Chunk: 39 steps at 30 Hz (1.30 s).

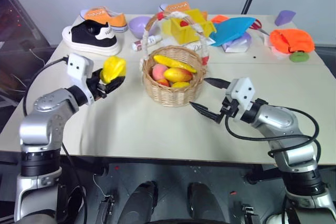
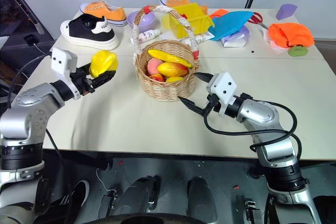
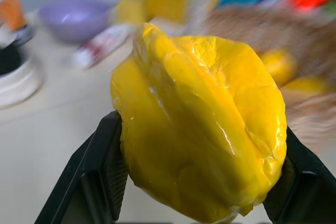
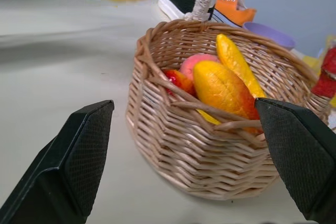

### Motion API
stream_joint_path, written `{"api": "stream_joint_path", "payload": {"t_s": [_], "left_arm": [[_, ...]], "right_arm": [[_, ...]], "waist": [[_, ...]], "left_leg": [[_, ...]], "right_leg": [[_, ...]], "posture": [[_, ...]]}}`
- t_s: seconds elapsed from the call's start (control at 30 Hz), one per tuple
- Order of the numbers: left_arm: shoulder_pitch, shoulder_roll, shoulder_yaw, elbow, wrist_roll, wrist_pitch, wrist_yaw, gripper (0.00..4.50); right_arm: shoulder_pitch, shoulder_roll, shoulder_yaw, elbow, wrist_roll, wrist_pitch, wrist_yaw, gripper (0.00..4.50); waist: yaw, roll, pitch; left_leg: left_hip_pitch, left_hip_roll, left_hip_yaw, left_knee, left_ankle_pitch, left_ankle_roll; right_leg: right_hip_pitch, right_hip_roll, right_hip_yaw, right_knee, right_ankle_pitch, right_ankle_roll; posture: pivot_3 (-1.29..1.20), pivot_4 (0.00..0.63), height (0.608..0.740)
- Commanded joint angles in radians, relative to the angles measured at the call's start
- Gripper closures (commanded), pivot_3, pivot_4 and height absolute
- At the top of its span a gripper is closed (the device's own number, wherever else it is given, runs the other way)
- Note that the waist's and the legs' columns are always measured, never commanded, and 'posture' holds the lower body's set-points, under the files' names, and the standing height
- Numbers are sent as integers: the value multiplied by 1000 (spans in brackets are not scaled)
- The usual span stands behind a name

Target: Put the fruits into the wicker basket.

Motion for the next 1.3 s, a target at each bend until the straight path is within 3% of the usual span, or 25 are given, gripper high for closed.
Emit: {"api": "stream_joint_path", "payload": {"t_s": [0.03, 0.17, 0.3, 0.4, 0.43, 0.53, 0.63, 0.73, 0.87, 1.03, 1.17, 1.3], "left_arm": [[-94, -69, -54, -23, -49, 45, 49, 1560], [-206, -216, -165, 86, 21, -13, 122, 1560], [-285, -302, -210, 236, 131, -140, 208, 1560], [-315, -339, -214, 311, 187, -221, 258, 444], [-315, -327, -228, 317, 183, -182, 240, 31], [-291, -318, -231, 279, 121, -128, 164, 31], [-252, -297, -233, 227, 167, -210, 162, 31], [-186, -253, -181, 104, 56, -138, 87, 31], [-27, -128, -122, -67, -27, -100, -7, 31], [168, 18, 4, -122, -32, -182, -80, 31], [312, 17, 112, -156, -96, -241, -115, 31], [398, 20, 134, -189, -106, -258, -107, 31]], "right_arm": [[-36, 7, -7, 0, 6, -21, 1, 0], [-48, 9, 2, 10, -1, -27, 4, 0], [-45, 10, 4, -2, -4, -22, -7, 0], [-38, 10, 0, -12, -5, -19, -16, 0], [-36, 9, -1, -14, -4, -18, -18, 0], [-36, 14, -8, -13, 0, -16, -33, 0], [-58, 33, -35, 18, -3, -6, -88, 0], [-100, 59, -75, 70, -10, 14, -170, 0], [-175, 124, -108, 104, 39, 85, -250, 0], [-267, 191, -89, 193, -11, 85, -334, 0], [-314, 238, -47, 257, -19, 61, -317, 0], [-333, 246, -35, 316, -39, 37, -313, 0]], "waist": [[1, 0, 0], [-3, 0, 0], [-8, 0, 0], [-8, 0, 0], [-8, 0, 0], [-5, 0, 0], [-5, 0, 0], [-11, 0, 0], [-18, 1, -1], [-12, 2, -1], [-5, 2, -1], [-4, 2, -1]], "left_leg": [[0, 0, 0, 0, 0, 0], [0, 0, 0, 0, 0, 0], [0, 0, 1, 0, 0, 0], [0, 1, 1, 0, 0, 0], [0, 1, 1, 0, 0, 0], [0, 1, 1, -1, 0, 0], [0, 0, 1, 0, 0, 0], [0, 0, 1, 0, 0, -1], [0, 1, 1, -2, 0, -1], [0, 2, 2, -2, 1, -1], [0, 1, 1, -2, 1, -1], [0, 1, 1, -2, 1, -1]], "right_leg": [[0, 0, 0, 0, 0, 0], [0, 0, 0, 0, 0, 0], [0, 0, 0, 0, 0, 0], [-1, 1, 0, 0, 0, 0], [-1, 1, 1, 0, 0, 0], [-1, 1, 1, 0, 0, 0], [-1, 1, 1, 0, 0, 0], [-1, 1, 1, 1, 0, 0], [-3, 2, 2, 1, 0, 0], [-3, 3, 3, 1, 0, -1], [-2, 1, 2, -1, 0, -1], [-2, 1, 2, -1, 0, -1]], "posture": [[0, 150, 740], [0, 150, 740], [0, 150, 740], [0, 150, 740], [0, 150, 740], [0, 150, 740], [0, 150, 740], [0, 150, 740], [0, 150, 740], [0, 150, 740], [0, 150, 740], [0, 150, 740]]}}
